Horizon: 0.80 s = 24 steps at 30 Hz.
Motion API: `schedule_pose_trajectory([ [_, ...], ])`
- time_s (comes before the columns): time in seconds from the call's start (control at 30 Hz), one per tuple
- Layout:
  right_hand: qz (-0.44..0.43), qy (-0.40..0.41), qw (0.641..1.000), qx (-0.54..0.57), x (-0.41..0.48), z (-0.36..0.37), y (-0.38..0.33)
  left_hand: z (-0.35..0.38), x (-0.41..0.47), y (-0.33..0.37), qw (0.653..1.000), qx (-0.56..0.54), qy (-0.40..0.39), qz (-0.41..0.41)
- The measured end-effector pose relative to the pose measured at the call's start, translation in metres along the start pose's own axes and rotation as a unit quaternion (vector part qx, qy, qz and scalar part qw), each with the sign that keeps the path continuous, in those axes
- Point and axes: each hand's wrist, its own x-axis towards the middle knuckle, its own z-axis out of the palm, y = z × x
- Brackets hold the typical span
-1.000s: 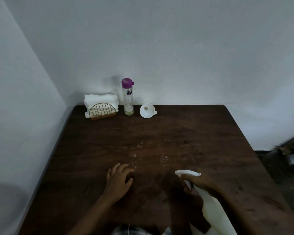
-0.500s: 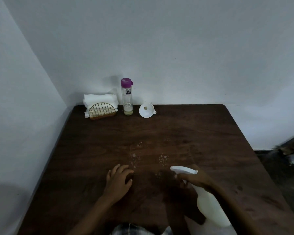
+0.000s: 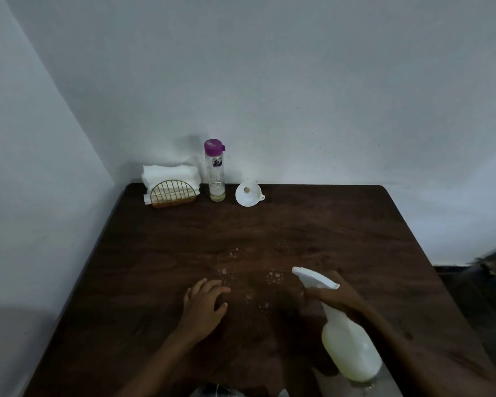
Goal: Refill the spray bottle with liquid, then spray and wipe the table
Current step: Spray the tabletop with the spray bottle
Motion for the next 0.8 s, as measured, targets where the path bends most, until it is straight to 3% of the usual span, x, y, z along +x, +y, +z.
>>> schedule_pose_trajectory([
  [0.33, -0.044, 0.144, 0.985, 0.081, 0.050, -0.078, -0.009, -0.006, 0.048, 0.060, 0.998, -0.031, 0.029, 0.046],
  [0.47, -0.066, 0.161, 0.977, 0.123, 0.091, -0.097, -0.011, -0.014, 0.080, 0.101, 0.990, -0.078, 0.051, 0.108],
  [0.6, -0.061, 0.172, 0.971, 0.157, 0.130, -0.110, -0.014, -0.020, 0.117, 0.153, 0.976, -0.156, 0.025, 0.152],
  [0.8, -0.046, 0.141, 0.970, 0.194, 0.190, -0.119, -0.018, -0.013, 0.177, 0.202, 0.967, -0.217, 0.027, 0.129],
])
